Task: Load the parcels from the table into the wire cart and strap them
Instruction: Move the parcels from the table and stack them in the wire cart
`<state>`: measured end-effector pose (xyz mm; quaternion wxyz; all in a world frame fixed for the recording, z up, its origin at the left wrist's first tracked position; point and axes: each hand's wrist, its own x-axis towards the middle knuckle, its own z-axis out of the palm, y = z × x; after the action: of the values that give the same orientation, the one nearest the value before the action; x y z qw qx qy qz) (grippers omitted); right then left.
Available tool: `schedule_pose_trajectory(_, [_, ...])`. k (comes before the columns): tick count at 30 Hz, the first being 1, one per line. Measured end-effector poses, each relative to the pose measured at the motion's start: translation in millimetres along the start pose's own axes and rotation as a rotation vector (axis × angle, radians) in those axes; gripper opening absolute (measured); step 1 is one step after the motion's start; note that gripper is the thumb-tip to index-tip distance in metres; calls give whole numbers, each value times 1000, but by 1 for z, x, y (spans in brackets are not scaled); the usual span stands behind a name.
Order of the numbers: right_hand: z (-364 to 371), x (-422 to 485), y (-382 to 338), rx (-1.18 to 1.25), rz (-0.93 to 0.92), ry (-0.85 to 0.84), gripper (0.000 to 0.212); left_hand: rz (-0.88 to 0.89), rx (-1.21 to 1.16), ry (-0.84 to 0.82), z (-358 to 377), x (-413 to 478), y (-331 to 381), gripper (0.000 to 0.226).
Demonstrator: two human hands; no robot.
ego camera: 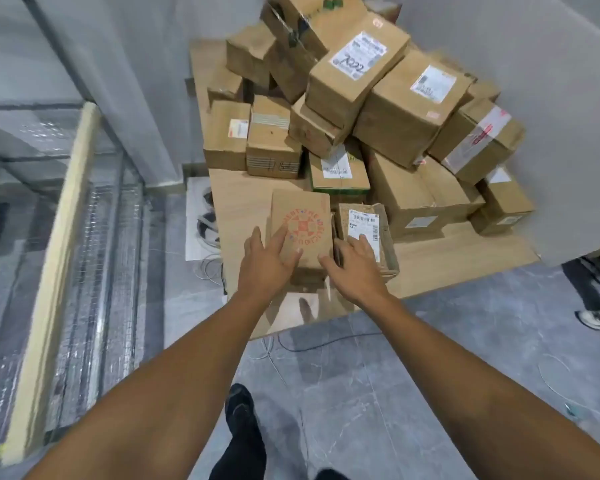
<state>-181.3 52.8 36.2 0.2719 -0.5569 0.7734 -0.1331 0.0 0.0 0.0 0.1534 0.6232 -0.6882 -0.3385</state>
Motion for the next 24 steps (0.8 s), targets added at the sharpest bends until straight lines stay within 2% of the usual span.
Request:
schedule_pose_trajectory(6, [23,37,-11,-80,72,57,72,82,-295,-19,14,23,-31,61])
schedule_pose_trajectory(11, [36,43,-32,251,106,144,65,-97,-579,-9,6,18,-36,83])
schedule_pose_trajectory(14, [43,35,-52,357,-7,155,64,-199,-641,94,-12,1,-42,84])
schedule_pose_trajectory(17, [52,27,-85,505,-155,44,60,-232,-683,264,-42,-28,-61,79])
schedule_pose_trajectory(21, [82,11,-151,624,-311,-181,68,-311,-834,498,-92,-71,-98,89])
schedule_pose_trajectory(24, [110,-2,-209,656,-425,-320,65,-317,-929,625,-132,-105,-132,89])
